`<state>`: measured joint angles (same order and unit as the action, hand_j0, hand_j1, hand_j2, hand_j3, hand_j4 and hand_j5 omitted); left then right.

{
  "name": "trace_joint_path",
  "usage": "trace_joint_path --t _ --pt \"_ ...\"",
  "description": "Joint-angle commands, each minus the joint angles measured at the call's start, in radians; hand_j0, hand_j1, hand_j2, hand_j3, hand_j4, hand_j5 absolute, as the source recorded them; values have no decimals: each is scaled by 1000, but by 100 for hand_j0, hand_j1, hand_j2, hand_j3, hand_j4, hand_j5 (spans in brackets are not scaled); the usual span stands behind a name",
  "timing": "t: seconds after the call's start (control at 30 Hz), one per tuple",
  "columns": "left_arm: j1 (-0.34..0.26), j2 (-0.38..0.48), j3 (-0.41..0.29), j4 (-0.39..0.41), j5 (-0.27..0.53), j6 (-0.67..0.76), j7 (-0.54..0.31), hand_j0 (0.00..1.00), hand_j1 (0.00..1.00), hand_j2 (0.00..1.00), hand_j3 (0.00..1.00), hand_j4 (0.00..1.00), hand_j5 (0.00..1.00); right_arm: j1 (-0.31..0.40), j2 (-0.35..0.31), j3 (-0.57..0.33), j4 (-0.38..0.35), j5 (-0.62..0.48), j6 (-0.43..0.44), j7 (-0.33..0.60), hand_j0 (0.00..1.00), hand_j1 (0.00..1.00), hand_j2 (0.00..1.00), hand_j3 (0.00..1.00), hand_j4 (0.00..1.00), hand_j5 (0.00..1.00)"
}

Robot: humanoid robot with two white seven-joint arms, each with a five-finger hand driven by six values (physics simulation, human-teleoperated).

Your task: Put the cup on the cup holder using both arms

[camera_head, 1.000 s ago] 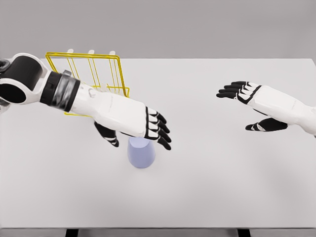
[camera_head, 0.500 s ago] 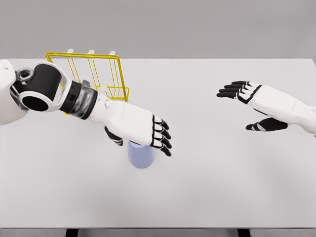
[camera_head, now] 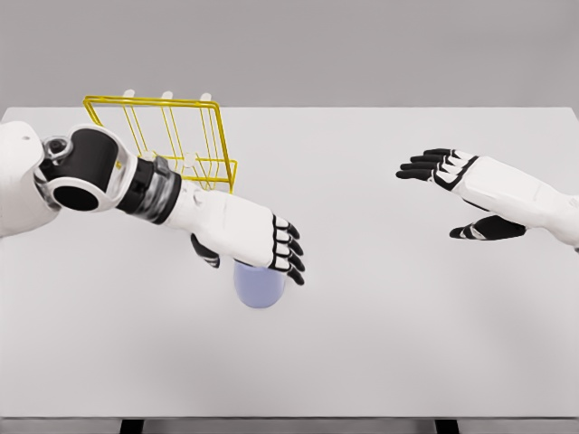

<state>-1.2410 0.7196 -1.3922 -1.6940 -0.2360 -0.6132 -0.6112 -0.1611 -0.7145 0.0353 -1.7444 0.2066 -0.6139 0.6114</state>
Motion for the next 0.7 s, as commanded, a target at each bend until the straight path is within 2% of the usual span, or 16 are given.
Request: trace_joint_path --t 0.0,0.13,0.43,0.53,0.67 --pt "0 -9 1 20 -6 2 0 100 100 100 100 100 100 0 1 0 0 -6 3 -1 100 100 100 100 100 100" --pt "12 -25 2 54 -16 2 0 100 100 100 100 100 100 0 1 0 0 -6 3 -1 100 100 100 100 100 100" --pt "29 -43 2 57 -17 2 0 96 96 96 96 96 96 0 3 0 0 5 3 -1 100 100 100 100 100 100" --pt "29 -49 2 57 -17 2 0 93 93 93 93 93 93 0 3 0 0 5 3 -1 100 100 100 100 100 100" --pt "29 -48 2 54 -14 2 0 84 84 84 84 84 84 0 3 0 0 5 3 -1 100 100 100 100 100 100"
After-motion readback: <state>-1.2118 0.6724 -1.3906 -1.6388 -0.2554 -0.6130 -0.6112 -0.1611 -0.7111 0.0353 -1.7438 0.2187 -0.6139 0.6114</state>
